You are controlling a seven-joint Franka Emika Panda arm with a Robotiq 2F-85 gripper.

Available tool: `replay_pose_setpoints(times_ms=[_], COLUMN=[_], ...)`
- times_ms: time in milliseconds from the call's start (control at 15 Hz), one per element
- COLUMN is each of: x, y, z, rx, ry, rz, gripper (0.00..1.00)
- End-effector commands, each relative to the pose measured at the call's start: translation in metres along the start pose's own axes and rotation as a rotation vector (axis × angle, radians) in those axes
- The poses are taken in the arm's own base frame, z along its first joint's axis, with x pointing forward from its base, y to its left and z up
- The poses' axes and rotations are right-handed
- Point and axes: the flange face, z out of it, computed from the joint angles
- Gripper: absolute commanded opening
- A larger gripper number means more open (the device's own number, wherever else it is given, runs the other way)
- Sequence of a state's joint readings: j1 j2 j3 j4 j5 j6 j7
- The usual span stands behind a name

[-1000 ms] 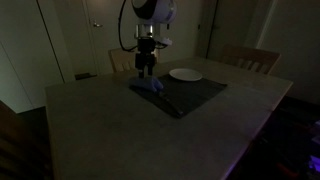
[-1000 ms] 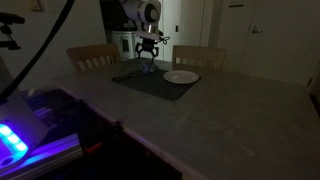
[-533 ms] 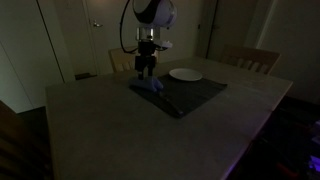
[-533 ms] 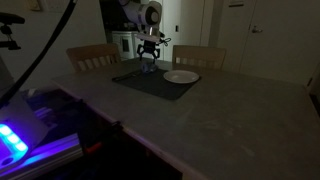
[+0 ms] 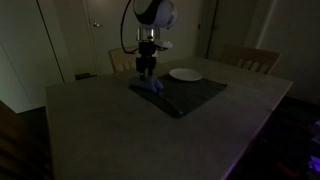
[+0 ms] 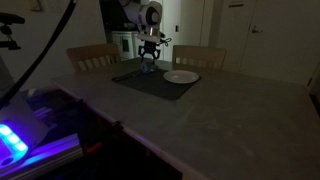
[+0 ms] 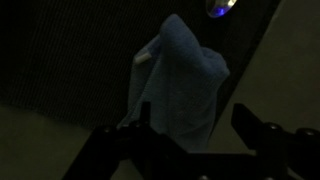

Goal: Pick up the towel, wipe the plate with it and put the towel back on the table.

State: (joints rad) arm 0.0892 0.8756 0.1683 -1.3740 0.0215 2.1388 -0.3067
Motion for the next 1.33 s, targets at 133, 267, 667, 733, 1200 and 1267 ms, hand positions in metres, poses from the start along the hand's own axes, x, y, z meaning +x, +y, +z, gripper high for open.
replay_pose_setpoints(times_ms=[133, 267, 667, 733, 1200, 1267], x=[0.000, -0.001, -0.002, -0.001, 0.000, 0.000], y=[0.004, 0.004, 0.002, 0.001, 0.011, 0.013], z=[0.008, 0.009, 0.013, 0.012, -0.021, -0.028], rx=[-0.042, -0.052, -0.057, -0.056, -0.072, -0.078], ry=[0.002, 0.000, -0.019, -0.024, 0.007, 0.014], rz=[-0.054, -0.068, -0.085, -0.085, -0.094, -0.097], gripper=[0.46, 0.32, 0.00, 0.00, 0.02, 0.02])
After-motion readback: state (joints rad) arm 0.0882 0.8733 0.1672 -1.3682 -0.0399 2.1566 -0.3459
